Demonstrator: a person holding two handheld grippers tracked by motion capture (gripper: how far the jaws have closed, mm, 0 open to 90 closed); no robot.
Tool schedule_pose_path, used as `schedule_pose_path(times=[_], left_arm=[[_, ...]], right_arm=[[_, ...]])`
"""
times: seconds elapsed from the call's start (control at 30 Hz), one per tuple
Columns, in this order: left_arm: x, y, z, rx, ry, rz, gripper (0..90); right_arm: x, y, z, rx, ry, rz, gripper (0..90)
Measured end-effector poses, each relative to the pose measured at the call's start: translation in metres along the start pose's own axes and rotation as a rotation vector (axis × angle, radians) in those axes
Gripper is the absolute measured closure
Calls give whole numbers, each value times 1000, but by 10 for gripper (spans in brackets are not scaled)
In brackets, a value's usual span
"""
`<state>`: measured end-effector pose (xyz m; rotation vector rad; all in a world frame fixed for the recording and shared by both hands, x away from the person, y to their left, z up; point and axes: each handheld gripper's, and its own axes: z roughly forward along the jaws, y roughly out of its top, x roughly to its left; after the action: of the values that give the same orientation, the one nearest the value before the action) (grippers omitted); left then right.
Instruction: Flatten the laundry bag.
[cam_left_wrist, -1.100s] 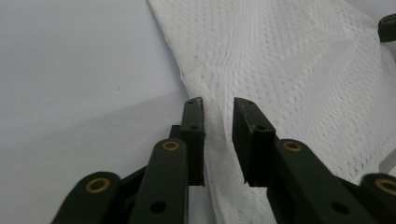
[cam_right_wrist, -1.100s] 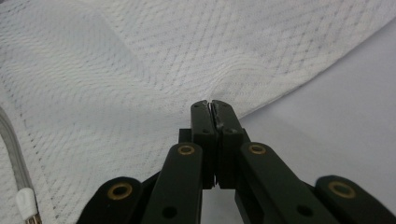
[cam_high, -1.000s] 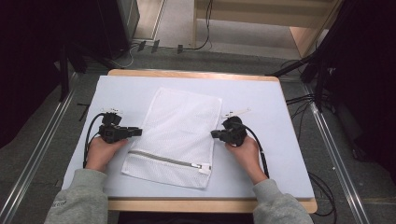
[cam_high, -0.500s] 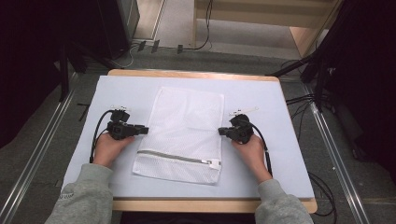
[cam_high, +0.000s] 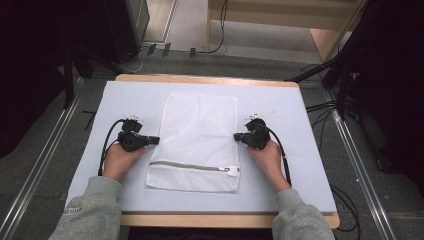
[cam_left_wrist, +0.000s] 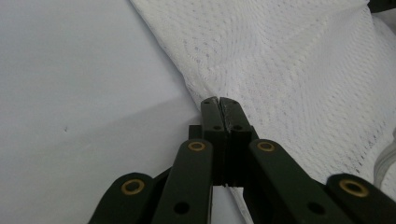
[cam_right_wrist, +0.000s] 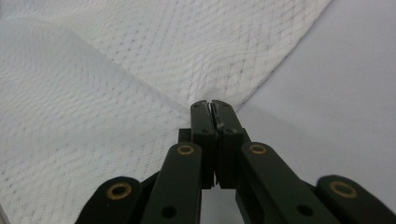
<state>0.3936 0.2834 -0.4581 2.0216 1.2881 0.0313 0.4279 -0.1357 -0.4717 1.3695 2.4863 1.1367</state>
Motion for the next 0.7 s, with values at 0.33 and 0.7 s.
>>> schedule_pose_path(times=[0.33, 0.7], left_arm=[[3, -3, -5, -28, 18, -15, 900], [2, 0, -7, -25, 17, -2, 772]], right_arm=[[-8, 10, 8, -4, 11, 10, 900], [-5, 10, 6, -12, -6, -24, 760]])
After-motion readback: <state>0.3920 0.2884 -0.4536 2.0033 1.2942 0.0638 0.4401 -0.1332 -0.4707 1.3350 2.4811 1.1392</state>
